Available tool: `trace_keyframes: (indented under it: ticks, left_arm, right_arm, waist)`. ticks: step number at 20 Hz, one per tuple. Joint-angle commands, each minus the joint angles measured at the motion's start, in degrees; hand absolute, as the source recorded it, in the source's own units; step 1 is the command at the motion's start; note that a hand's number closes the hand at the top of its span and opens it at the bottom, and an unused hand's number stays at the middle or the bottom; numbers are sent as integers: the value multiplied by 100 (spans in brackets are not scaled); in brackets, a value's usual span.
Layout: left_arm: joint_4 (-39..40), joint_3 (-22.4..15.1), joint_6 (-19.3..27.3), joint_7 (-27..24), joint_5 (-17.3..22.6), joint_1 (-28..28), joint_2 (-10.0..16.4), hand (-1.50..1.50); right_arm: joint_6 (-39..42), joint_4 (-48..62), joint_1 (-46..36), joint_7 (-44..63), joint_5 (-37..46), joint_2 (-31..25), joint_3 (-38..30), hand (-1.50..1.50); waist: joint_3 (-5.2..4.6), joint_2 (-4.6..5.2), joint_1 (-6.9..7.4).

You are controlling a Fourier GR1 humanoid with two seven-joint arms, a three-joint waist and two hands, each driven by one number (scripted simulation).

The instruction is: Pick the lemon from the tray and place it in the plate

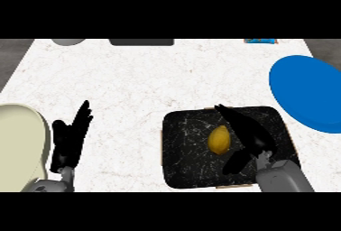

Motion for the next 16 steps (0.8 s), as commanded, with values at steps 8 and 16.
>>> trace_keyframes:
  ticks: [8, 16]
  left_arm:
    - [-208, 252, -171, 82, -277, 167, -190, 0]
    - [-301, 398, -403, 326, -397, 76, -188, 0]
  right_arm:
    - [159, 364, -122, -447, 569, 27, -65, 150]
    - [-587, 1176, -470, -1275, 1141, 61, -323, 150]
  waist:
    - [0, -3, 0]
    - [1, 1, 7]
